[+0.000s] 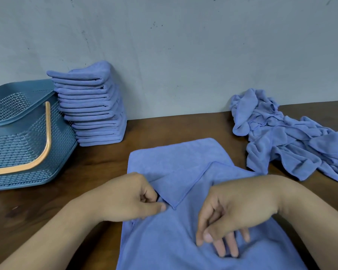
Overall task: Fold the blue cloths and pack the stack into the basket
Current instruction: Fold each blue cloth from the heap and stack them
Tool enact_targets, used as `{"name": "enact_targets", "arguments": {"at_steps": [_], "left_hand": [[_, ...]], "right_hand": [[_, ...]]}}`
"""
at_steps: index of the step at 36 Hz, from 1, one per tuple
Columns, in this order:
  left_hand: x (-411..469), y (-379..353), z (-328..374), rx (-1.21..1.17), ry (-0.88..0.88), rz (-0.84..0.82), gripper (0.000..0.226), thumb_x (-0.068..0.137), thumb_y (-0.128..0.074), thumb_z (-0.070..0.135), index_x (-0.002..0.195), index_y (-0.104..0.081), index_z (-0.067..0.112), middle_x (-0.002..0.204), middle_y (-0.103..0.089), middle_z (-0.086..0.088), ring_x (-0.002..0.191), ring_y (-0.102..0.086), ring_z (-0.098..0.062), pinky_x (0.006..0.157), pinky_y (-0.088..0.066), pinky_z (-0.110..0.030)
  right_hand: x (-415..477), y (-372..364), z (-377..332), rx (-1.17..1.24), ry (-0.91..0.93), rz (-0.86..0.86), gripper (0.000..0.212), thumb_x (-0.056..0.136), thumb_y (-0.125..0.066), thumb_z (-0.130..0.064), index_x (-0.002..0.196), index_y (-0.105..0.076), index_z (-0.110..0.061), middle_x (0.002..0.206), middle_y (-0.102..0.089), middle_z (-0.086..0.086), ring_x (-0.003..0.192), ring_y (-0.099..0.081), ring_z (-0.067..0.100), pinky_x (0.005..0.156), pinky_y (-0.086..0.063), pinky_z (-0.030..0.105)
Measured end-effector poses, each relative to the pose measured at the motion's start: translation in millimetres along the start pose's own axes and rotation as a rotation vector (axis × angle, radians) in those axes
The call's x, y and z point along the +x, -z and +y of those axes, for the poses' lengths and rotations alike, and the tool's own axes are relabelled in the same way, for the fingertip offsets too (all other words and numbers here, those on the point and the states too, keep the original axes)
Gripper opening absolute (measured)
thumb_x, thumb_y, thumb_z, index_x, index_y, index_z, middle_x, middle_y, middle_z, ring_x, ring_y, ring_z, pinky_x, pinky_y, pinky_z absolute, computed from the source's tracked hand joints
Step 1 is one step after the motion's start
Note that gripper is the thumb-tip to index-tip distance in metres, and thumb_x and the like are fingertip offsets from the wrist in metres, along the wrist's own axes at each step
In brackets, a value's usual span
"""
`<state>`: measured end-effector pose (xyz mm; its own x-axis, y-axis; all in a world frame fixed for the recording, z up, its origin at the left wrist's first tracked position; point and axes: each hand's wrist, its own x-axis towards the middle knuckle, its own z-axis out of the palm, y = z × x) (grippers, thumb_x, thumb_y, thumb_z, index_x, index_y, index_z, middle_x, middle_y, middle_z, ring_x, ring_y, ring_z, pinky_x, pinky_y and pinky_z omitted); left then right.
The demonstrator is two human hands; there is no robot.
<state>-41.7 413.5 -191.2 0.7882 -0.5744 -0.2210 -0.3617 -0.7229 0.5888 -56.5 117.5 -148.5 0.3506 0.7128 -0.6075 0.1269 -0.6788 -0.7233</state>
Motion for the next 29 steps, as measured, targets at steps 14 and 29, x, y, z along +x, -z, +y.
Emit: {"name": "enact_targets", "arguments": {"at_steps": [14,29], "left_hand": [[28,-11,-30,0.190,0.049,0.573,0.048,0.102,-0.040,0.066,0.142,-0.054,0.041,0.148,-0.050,0.027,0.143,-0.039,0.000,0.121,-0.036,-0.038],[22,6,-44,0.236,0.169,0.583,0.062,0.104,-0.034,0.063,0.161,-0.035,0.039,0.173,-0.018,0.021,0.161,-0.004,-0.002,0.132,-0.011,-0.049]], "right_hand": [[42,39,64,-0.361,0.192,1.227,0.026,0.104,-0.060,-0.030,0.127,-0.069,-0.035,0.128,-0.064,-0.020,0.118,-0.058,0.006,0.103,-0.046,0.033],[40,54,78,-0.319,-0.119,1.135,0.041,0.108,-0.042,-0.044,0.149,-0.052,-0.040,0.160,-0.042,-0.020,0.152,-0.029,0.009,0.125,-0.022,0.040]]}}
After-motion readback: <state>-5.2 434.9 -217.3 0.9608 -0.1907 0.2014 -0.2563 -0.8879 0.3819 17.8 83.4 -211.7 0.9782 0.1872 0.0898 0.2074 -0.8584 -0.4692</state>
